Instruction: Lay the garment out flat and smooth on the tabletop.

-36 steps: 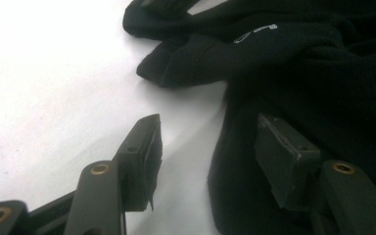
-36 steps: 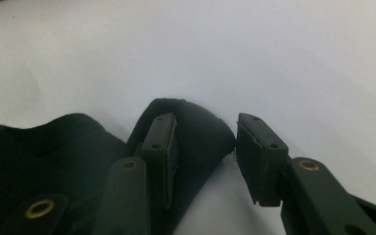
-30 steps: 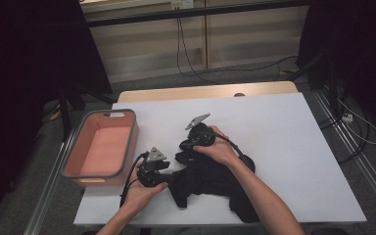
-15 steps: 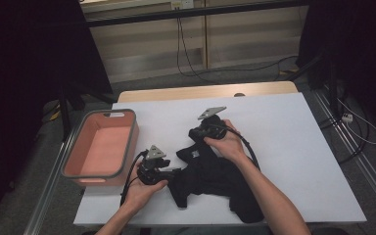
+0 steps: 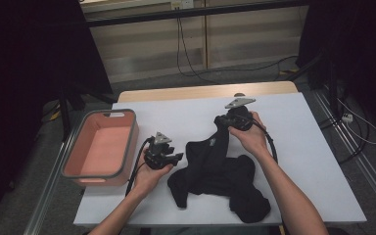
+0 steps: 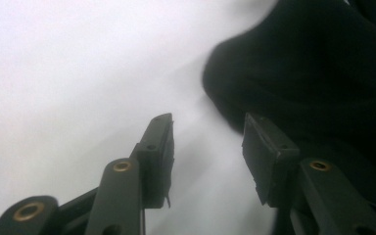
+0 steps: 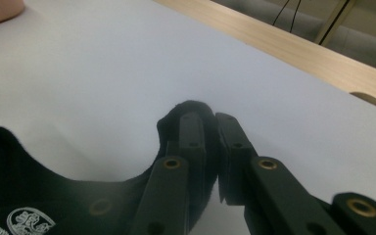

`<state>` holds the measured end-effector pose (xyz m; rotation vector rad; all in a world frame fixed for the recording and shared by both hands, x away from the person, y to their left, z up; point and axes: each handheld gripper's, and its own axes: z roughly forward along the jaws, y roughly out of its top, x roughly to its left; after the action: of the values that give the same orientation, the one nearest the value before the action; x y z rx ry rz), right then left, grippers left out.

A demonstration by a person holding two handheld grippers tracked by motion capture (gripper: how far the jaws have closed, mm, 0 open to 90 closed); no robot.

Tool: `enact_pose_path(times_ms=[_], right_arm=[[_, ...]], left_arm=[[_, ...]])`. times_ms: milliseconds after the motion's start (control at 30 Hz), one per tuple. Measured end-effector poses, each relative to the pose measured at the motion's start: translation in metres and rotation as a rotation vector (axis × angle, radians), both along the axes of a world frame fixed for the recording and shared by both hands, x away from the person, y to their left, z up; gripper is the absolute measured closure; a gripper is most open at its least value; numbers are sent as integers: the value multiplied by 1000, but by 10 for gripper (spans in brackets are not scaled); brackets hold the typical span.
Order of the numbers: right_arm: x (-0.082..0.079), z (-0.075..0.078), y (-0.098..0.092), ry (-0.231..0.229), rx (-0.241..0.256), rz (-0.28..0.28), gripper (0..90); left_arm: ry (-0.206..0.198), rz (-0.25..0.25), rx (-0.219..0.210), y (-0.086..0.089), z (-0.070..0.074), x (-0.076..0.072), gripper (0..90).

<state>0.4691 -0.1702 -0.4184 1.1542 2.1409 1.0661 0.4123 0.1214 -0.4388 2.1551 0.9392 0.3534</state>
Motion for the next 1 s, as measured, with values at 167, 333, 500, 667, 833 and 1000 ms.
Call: enact_pose_path(times_ms=[167, 333, 500, 667, 833, 1000], right_arm=[[-1, -9, -8, 18, 1, -14, 842], [-3, -13, -10, 23, 2, -7, 841], [-5, -16, -12, 22, 11, -7, 839], [-7, -20, -16, 30, 13, -7, 836], [-9, -23, -17, 34, 23, -8, 837], [-10, -23, -17, 37, 36, -6, 837]], left_arm=[[1, 5, -7, -13, -3, 18, 559], [0, -4, -3, -25, -11, 31, 575], [44, -27, -46, -36, -21, 38, 542], [-5, -47, 17, -49, -21, 33, 534], [32, -71, -44, -47, -23, 35, 646], [82, -76, -55, -48, -20, 32, 860]])
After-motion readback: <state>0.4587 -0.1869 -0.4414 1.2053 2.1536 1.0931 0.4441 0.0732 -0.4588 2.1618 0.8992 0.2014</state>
